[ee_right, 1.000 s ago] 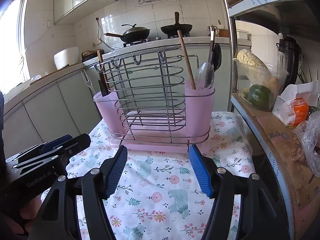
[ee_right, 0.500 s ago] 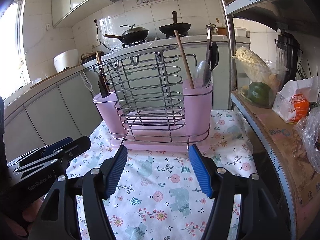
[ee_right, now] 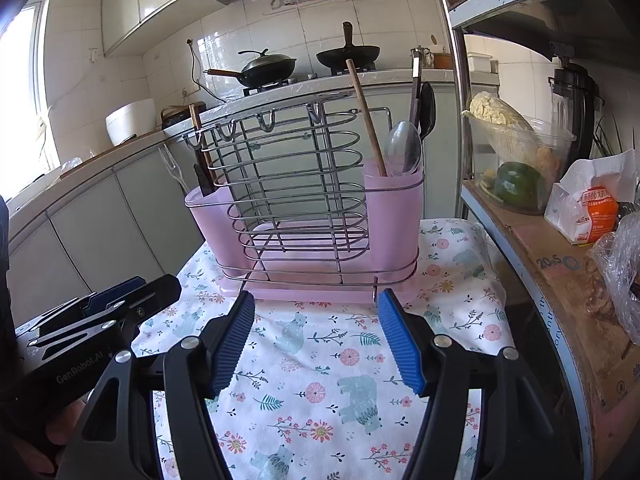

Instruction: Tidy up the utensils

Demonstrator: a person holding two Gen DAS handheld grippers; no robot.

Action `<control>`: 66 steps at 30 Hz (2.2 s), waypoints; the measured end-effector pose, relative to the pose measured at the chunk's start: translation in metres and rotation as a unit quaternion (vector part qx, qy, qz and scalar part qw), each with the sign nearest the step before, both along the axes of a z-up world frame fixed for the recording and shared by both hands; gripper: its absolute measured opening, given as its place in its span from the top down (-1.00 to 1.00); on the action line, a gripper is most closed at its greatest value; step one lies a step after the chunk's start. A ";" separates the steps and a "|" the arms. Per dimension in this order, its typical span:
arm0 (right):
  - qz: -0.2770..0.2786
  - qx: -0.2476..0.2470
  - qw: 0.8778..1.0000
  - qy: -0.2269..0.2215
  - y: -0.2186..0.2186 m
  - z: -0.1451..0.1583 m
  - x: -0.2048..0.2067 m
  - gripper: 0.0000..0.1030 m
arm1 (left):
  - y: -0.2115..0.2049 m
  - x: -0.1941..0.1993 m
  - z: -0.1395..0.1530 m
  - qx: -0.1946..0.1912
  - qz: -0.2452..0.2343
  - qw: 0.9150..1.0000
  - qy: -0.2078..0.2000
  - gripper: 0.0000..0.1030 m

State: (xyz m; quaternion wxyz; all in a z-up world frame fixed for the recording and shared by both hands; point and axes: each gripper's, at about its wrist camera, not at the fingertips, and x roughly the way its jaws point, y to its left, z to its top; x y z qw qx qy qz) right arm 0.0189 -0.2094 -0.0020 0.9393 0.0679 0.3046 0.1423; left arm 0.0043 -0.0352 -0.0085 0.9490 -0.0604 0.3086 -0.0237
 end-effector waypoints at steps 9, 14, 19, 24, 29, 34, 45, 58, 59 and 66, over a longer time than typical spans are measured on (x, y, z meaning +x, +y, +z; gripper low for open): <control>0.001 -0.001 1.000 0.001 0.001 0.000 0.001 -0.23 | 0.000 0.000 0.000 0.000 0.000 1.000 0.000 0.03; 0.002 -0.003 1.000 0.000 0.001 0.000 0.002 -0.23 | 0.000 0.000 0.000 0.000 -0.001 1.000 0.000 0.03; 0.002 -0.003 1.000 0.000 0.001 0.000 0.002 -0.23 | 0.000 0.000 0.000 0.001 -0.001 1.000 0.000 0.03; 0.003 -0.004 1.000 0.000 0.001 0.001 0.003 -0.23 | 0.000 0.001 0.000 0.001 0.000 1.000 0.000 0.03; 0.003 -0.004 1.000 0.000 0.001 0.001 0.003 -0.23 | 0.000 0.000 0.000 0.001 -0.001 1.000 -0.001 0.03; 0.003 -0.003 1.000 0.001 0.000 0.002 0.004 -0.23 | 0.000 0.001 0.000 0.000 -0.001 1.000 0.000 0.03; 0.004 -0.005 1.000 0.003 -0.001 0.001 0.005 -0.23 | -0.001 0.001 0.000 -0.001 -0.001 1.000 0.000 0.03; 0.007 -0.007 1.000 0.004 0.001 0.000 0.005 -0.23 | 0.000 0.001 0.000 -0.002 0.001 1.000 0.001 0.03; 0.007 -0.007 1.000 0.004 0.001 0.000 0.005 -0.23 | 0.000 0.001 0.000 -0.001 0.001 1.000 0.001 0.03; 0.006 -0.007 1.000 0.005 0.001 -0.001 0.005 -0.23 | 0.000 0.001 0.000 -0.001 -0.001 1.000 0.002 0.03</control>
